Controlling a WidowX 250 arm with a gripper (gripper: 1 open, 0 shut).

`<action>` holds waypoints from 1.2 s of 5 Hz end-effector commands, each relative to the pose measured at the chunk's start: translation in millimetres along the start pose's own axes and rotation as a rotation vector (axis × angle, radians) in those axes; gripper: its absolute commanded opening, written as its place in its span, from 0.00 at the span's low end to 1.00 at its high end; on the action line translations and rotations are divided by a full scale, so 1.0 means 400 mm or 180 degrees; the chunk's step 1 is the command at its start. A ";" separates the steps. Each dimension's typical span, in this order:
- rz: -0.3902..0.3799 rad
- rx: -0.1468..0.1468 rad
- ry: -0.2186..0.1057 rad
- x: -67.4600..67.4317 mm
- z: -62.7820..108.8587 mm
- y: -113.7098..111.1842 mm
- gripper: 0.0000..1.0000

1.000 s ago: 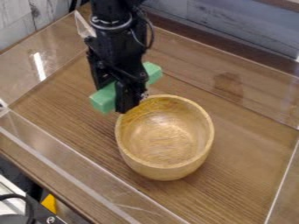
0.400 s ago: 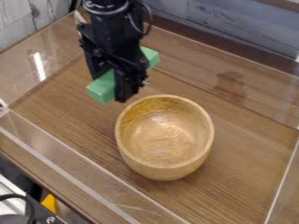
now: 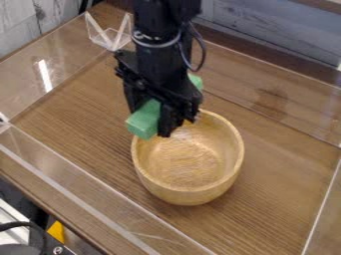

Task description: Remove the green block from inside the brown bowl and put it on the table

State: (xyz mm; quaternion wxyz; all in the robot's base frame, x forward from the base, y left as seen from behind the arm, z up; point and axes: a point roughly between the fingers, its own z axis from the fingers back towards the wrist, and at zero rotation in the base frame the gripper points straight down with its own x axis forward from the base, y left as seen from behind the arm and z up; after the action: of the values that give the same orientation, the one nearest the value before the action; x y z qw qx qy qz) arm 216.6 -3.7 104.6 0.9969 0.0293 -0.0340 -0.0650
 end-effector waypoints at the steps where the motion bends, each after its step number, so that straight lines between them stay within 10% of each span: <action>1: -0.0194 0.0057 -0.0068 0.016 0.002 0.007 0.00; 6: -0.0129 0.0125 -0.0120 0.035 0.035 0.184 0.00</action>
State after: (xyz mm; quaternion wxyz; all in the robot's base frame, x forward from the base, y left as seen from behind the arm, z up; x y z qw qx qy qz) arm 231.0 63.8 113.2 0.9951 0.0409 -0.0330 -0.0838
